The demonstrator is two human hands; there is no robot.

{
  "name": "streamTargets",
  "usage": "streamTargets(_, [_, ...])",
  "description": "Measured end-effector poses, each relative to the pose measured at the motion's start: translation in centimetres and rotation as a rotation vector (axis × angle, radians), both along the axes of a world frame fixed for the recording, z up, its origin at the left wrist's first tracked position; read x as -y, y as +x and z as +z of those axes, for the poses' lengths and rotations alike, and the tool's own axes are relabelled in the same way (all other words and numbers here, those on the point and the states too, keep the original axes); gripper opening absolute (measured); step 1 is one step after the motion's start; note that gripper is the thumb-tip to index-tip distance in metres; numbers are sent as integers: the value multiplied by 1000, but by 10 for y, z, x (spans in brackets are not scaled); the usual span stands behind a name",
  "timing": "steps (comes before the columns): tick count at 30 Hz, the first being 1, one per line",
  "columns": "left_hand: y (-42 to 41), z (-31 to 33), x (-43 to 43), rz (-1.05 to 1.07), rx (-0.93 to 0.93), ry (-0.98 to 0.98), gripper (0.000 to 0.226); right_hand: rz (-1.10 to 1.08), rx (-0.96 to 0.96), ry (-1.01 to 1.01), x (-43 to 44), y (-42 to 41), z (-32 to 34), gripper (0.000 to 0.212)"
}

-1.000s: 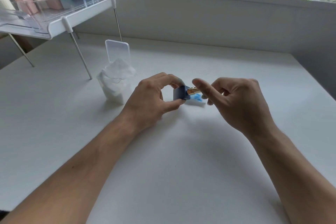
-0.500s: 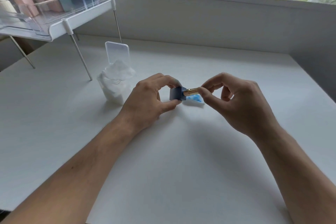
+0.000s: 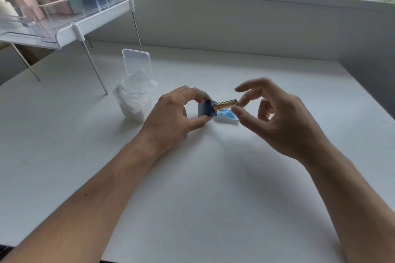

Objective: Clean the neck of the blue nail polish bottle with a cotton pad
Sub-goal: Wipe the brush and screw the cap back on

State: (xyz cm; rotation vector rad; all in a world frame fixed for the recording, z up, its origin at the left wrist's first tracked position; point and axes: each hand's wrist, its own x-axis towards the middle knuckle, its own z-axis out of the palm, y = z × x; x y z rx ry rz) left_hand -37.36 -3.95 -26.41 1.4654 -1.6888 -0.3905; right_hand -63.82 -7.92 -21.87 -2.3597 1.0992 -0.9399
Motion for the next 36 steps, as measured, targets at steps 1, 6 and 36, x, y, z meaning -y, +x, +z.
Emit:
streamTargets(1, [0,0,0,1,-4,-1,29,23,-10,-5,1,-1,-1,30])
streamTargets(6, [0,-1,1,-5,-3,-5,30,-14,-19,-80,3,3,-5,15])
streamTargets(36, [-1,5,-6,-58,-10,31,32,-4,74,-55,2,3,-6,19])
